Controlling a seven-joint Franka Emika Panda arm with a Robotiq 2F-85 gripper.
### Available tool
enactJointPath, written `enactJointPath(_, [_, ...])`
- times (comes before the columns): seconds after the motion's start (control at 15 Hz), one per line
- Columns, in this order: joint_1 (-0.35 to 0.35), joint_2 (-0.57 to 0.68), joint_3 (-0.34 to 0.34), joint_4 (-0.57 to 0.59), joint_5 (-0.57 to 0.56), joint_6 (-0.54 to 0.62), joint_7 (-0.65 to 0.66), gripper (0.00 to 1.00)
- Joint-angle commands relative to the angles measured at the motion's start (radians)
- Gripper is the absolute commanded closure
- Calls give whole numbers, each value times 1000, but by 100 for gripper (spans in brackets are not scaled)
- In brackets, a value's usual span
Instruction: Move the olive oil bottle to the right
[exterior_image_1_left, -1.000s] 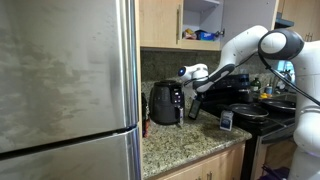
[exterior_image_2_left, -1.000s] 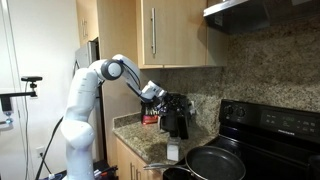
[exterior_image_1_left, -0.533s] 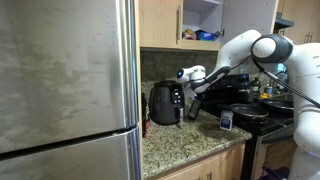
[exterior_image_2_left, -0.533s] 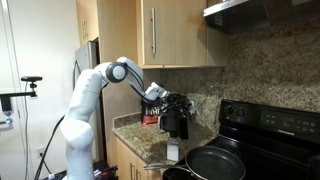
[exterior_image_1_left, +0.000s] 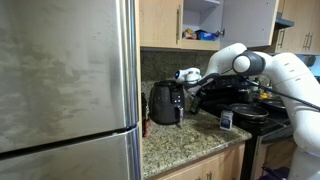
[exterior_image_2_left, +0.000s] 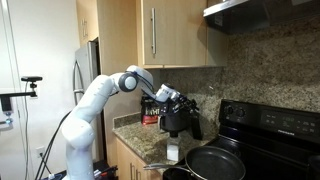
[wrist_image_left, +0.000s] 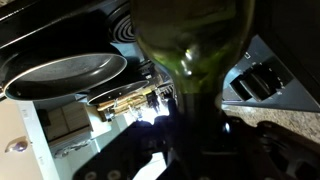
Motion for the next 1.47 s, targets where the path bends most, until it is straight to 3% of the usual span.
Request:
enactJointPath(0.0, [3,115,-26,215,55,-95,-27,91])
enactJointPath(0.07, [2,129,-30,252,80,-124,-42,91])
enactJointPath(0.13, [9,77,-30,124,51,-61,-7,91])
enactJointPath(0.2, [9,90,-34,144,58,-69,-13,66])
enactJointPath(0.33, [10,91,-35,142,56,-68,-12,66])
enactJointPath(0.4, [11,91,-35,143,56,-68,-12,91])
enactJointPath(0.93, [17,257,-102,491,69,-247,-44,91])
enactJointPath(1.4, [9,386,-135,762,123,-464,-364,91])
